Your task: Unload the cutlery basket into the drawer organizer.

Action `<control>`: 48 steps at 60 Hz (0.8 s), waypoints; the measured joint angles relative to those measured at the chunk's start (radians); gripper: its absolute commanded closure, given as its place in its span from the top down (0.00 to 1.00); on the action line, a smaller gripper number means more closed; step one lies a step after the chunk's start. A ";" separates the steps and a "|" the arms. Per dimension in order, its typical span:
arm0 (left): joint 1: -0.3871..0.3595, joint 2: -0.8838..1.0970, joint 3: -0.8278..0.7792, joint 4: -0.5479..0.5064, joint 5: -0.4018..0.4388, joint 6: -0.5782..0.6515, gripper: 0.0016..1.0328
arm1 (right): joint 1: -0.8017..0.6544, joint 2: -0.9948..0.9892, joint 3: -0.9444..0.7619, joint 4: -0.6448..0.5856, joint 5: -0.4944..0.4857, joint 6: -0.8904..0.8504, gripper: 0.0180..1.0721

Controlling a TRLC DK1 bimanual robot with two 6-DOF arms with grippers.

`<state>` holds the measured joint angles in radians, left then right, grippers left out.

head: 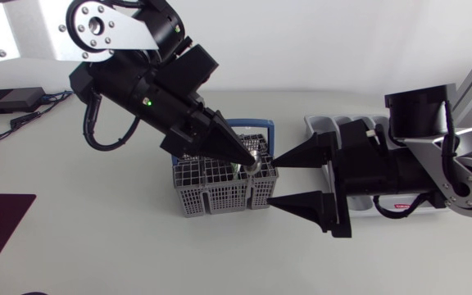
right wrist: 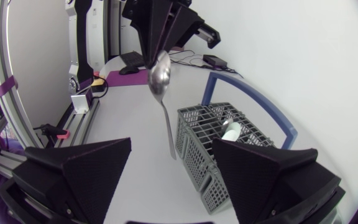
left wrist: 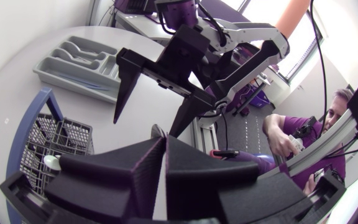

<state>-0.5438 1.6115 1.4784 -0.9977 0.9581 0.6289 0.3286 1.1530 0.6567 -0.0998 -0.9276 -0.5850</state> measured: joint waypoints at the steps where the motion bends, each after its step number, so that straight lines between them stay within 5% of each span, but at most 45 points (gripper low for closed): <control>1: -0.003 0.002 0.000 -0.001 0.001 0.000 0.22 | 0.005 0.001 0.001 -0.004 -0.002 -0.002 0.86; 18: -0.031 0.022 0.000 -0.010 0.006 0.000 0.22 | 0.063 0.019 0.013 -0.026 -0.012 -0.027 0.71; 34: -0.048 0.042 0.015 -0.024 0.007 0.000 0.22 | 0.063 0.028 0.024 -0.039 -0.020 -0.067 0.40; 48: -0.056 0.052 0.023 -0.026 0.007 0.000 0.22 | 0.063 0.032 0.024 -0.059 -0.034 -0.097 0.34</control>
<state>-0.5995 1.6634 1.5009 -1.0237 0.9653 0.6292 0.3912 1.1854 0.6811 -0.1585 -0.9619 -0.6819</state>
